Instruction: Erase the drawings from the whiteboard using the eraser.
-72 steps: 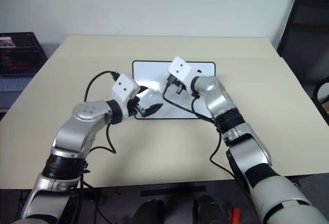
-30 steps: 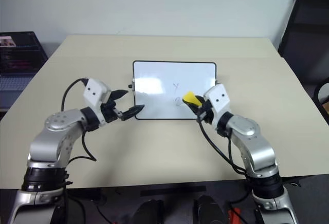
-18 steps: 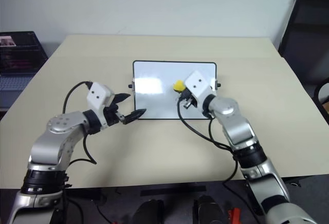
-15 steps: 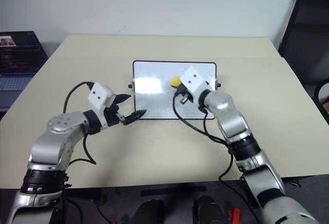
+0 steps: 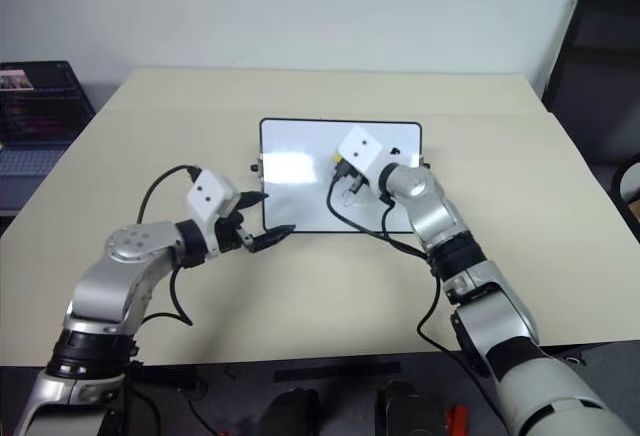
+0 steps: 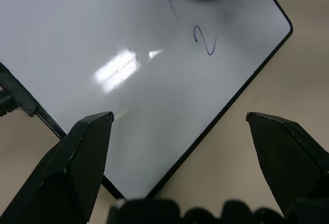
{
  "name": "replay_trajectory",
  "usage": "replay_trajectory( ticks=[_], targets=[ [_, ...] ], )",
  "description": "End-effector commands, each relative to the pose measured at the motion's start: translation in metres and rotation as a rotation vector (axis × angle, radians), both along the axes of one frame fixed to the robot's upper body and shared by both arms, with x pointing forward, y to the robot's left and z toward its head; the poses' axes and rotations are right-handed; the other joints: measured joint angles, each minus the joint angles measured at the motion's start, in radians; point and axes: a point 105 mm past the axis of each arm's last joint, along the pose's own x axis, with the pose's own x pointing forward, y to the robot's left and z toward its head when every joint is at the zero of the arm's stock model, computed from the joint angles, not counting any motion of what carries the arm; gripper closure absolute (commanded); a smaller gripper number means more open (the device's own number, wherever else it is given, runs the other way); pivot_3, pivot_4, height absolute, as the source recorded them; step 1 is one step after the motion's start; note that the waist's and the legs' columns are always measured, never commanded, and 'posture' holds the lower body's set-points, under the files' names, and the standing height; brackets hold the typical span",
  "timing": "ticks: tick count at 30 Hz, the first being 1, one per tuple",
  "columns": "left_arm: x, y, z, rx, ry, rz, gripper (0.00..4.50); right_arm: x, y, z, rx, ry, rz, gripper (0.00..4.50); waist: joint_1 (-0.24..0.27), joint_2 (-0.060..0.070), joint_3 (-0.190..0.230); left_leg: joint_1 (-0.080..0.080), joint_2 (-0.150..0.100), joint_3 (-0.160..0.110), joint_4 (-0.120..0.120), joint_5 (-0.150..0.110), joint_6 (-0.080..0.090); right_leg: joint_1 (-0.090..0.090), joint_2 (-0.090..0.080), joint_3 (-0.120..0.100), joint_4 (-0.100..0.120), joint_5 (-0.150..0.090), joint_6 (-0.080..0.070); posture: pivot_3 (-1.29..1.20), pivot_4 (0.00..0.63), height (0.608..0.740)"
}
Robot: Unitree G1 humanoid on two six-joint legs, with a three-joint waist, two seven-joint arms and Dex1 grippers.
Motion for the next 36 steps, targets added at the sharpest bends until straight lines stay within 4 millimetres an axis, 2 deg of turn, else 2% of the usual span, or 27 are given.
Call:
replay_trajectory(
  ticks=[1,3,8,10,14,17,20,23,28,32,36],
  targets=[
    [-0.002,0.0,0.011,0.008,-0.05,-0.019,0.0,-0.014,-0.003,-0.031,-0.134,0.074,0.071,3.49,0.0,0.0,0.0,0.0,0.0,0.0,0.0,0.0,0.0,0.0,0.0,0.0,0.0,0.0,0.0,0.0,0.15,0.74],
    [-0.002,0.0,0.008,0.007,-0.046,-0.023,0.0,-0.01,-0.003,-0.023,-0.127,0.029,0.049,3.49,-0.001,0.0,0.0,0.0,0.0,0.0,0.0,0.0,0.0,0.0,0.0,0.0,0.001,0.0,0.0,0.0,0.15,0.74],
    [-0.003,-0.002,0.005,0.005,-0.041,-0.036,0.0,0.015,-0.015,0.019,-0.022,-0.13,-0.122,3.49,-0.002,0.0,0.0,0.001,0.0,0.0,0.001,0.002,0.001,0.0,0.0,0.001,0.001,0.001,0.0,0.0,0.15,0.74],
    [-0.004,-0.003,0.005,0.005,-0.039,-0.04,0.0,0.019,-0.019,0.025,-0.01,-0.146,-0.146,3.49,-0.001,0.0,0.0,0.001,0.0,0.0,0.001,0.002,0.002,0.0,0.0,0.001,0.001,0.002,0.0,0.0,0.15,0.74],
    [-0.005,-0.007,0.005,0.0,-0.038,-0.054,0.0,0.013,-0.018,0.009,-0.058,-0.062,-0.098,3.49,0.002,0.0,0.0,0.0,0.0,0.001,0.001,0.002,0.002,0.0,0.0,0.001,0.0,0.002,0.0,0.0,0.15,0.74],
    [-0.006,-0.008,0.006,0.0,-0.038,-0.058,0.0,-0.003,-0.011,-0.013,-0.123,0.029,-0.007,3.49,0.001,0.0,0.0,0.0,0.0,0.0,0.0,0.002,0.002,0.0,0.0,0.001,0.0,0.002,0.0,0.0,0.15,0.74],
    [-0.006,-0.008,0.006,0.0,-0.038,-0.061,0.0,-0.017,-0.006,-0.027,-0.172,0.071,0.068,3.49,0.001,0.0,0.0,0.0,0.0,0.0,0.0,0.002,0.002,0.0,0.0,0.001,0.0,0.002,0.0,0.0,0.15,0.74],
    [-0.006,-0.009,0.006,0.0,-0.037,-0.063,0.0,-0.01,-0.009,-0.018,-0.158,0.004,0.016,3.49,-0.002,0.0,0.0,0.001,0.0,0.0,0.001,0.002,0.002,0.0,0.0,0.002,0.0,0.001,0.0,0.0,0.15,0.74],
    [-0.006,-0.009,0.006,0.001,-0.036,-0.067,0.0,0.008,-0.015,0.018,-0.042,-0.13,-0.095,3.49,-0.002,0.0,0.0,0.001,0.0,0.001,0.001,0.003,0.003,0.0,0.0,0.002,0.001,0.002,0.0,0.0,0.15,0.74],
    [-0.008,-0.009,0.006,-0.003,-0.033,-0.063,0.0,0.001,-0.011,0.032,0.11,-0.075,-0.077,3.49,0.001,0.0,0.0,0.0,0.0,0.001,0.001,0.003,0.003,0.0,0.0,0.001,0.0,0.002,0.0,0.0,0.15,0.74],
    [-0.009,-0.006,0.005,-0.018,-0.025,-0.039,0.0,-0.01,-0.019,0.039,0.227,-0.022,-0.074,3.49,0.001,0.0,0.0,-0.002,0.0,-0.001,0.0,0.002,0.002,-0.002,0.0,0.002,-0.001,0.002,0.0,0.0,0.15,0.74]
  ],
)
